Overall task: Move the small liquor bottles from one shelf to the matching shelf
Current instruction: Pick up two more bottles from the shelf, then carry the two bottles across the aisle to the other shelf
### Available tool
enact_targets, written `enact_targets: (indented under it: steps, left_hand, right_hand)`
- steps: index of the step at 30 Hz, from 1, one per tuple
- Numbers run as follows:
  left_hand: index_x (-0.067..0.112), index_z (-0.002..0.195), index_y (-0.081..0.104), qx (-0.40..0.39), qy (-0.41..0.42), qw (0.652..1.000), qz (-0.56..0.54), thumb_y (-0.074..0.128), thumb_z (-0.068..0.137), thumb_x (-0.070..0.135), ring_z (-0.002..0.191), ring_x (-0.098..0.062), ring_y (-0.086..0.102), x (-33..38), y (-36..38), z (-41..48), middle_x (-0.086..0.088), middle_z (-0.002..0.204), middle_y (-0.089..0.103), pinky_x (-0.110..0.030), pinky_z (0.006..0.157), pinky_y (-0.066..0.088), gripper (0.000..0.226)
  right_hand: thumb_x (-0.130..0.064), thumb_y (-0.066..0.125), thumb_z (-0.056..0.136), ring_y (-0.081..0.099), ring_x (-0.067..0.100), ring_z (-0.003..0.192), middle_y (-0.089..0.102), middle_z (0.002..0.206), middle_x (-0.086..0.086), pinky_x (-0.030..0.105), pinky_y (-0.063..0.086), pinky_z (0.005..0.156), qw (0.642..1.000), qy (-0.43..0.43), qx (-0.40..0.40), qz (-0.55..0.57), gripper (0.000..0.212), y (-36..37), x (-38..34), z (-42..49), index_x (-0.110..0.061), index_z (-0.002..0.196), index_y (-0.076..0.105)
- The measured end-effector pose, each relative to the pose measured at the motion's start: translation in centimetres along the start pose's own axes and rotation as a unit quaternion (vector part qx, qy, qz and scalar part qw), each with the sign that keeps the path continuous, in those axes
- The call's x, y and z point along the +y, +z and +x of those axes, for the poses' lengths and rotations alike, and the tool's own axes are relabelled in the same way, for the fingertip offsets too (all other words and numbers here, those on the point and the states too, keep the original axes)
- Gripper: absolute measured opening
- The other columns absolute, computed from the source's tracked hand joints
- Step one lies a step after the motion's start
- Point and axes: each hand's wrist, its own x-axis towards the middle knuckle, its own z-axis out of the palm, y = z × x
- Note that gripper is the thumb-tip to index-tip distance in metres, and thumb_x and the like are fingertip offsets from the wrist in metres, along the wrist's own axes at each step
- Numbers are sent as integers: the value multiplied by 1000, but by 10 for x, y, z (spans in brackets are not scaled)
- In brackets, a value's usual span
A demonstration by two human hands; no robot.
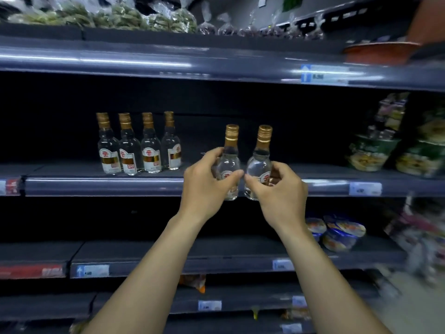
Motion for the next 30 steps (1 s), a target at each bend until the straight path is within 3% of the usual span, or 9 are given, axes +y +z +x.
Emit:
enact_targets:
  steps: [3,6,8,11,15,19,25,28,30]
  left_hand:
    - [43,126,64,-49,-1,997,-56,83,79,45,91,4,70,13,18,-40,29,102,72,-19,78,58,51]
    - [69,108,59,-93,-41,988,-114,84,72,50,87,-1,74,36,44,-76,26,98,75,-32,79,62,48]
    - [74,102,57,-125,-49,981,-141,83,69,52,86,0,75,55,64,-98,27,96,75,-34,80,63,48]
    - [62,107,61,-164,-75,968,-175,85,65,53,88,1,75,83,98,-127,24,96,77,-35,81,63,49]
    - [42,107,64,-213,-79,958,-173,85,60,56,83,10,71,136,157,-171,22,91,75,-25,76,61,54]
    - [18,113,74,-285,-94,932,-201,91,65,39,87,0,74,201,230,-227,11,95,78,-35,81,62,55]
    - [27,100,76,-375,-83,897,-221,83,60,54,79,-2,74,312,353,-329,19,83,78,-33,76,61,49]
    - [33,95,74,-417,-77,876,-231,89,68,40,79,-6,76,373,418,-392,18,84,78,-38,77,63,32]
    - [39,85,71,-441,-62,864,-237,91,67,36,74,0,74,412,457,-428,24,81,76,-30,71,62,28]
  right_hand:
    - [-41,88,74,67,-1,71,72,72,-17,8,46,59,999,29,21,-20,23,-37,7,-39,-35,88,72]
    - [-42,89,71,70,1,71,73,75,-22,25,57,67,996,74,45,-37,24,-82,17,-74,-37,86,71]
    - [-45,88,71,70,-1,72,73,77,-26,26,58,67,992,90,65,-64,23,-117,24,-95,-41,85,71]
    - [-49,88,70,68,-7,71,71,79,-33,14,52,58,986,103,102,-81,24,-169,31,-121,-50,79,66]
    - [-46,92,67,66,-9,66,67,75,-38,7,45,53,967,129,179,-126,34,-254,47,-155,-49,70,58]
    - [-39,93,67,66,-10,65,68,75,-36,2,43,55,948,157,227,-159,34,-353,69,-192,-47,71,61]
    - [-31,95,67,69,-7,66,73,71,-23,4,46,57,915,203,278,-212,33,-532,119,-258,-29,93,74]
    - [-37,91,70,69,-1,65,73,70,-19,19,55,58,893,221,296,-256,26,-625,139,-298,-28,89,74]
    - [-37,90,73,68,3,65,72,70,-17,24,57,59,877,241,309,-278,24,-680,151,-324,-28,87,73]
